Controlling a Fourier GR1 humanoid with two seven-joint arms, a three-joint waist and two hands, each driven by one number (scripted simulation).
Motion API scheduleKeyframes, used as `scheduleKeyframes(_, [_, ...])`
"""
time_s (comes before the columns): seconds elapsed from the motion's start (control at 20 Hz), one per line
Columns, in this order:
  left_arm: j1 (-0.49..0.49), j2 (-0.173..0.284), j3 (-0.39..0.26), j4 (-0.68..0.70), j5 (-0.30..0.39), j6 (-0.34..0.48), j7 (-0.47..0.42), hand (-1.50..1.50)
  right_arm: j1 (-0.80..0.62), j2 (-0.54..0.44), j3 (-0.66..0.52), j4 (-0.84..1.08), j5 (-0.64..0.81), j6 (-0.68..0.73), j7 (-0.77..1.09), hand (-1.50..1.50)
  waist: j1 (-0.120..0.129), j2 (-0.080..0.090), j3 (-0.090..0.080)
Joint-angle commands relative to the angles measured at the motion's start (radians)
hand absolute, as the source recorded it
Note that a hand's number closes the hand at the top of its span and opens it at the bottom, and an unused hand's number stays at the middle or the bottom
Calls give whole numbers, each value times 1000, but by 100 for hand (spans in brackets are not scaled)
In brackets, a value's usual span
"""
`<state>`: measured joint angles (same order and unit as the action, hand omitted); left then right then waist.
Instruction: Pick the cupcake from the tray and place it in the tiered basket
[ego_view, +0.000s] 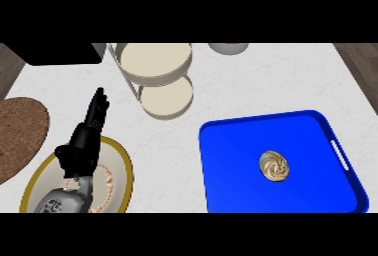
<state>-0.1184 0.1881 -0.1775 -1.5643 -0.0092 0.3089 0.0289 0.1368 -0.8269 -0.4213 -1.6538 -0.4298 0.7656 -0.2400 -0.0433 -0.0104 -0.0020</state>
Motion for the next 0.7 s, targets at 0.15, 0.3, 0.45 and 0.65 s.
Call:
scheduleKeyframes(0.15, [-21,-11,-17,-21,-13,3,50,0,34,-54,42,-322,342,-138,120,-150,26,4,1])
scheduleKeyframes(0.3, [18,3,-25,-62,-16,-13,50,0,89,-6,106,-476,401,-173,242,-150,33,4,1])
scheduleKeyframes(0.45, [-5,-30,-6,37,-18,-16,-39,0,48,1,153,-535,395,-152,378,-150,38,10,1])
scheduleKeyframes(0.65, [-3,-27,-26,-57,-47,-20,51,0,60,72,220,-669,410,-140,523,-150,42,9,2])
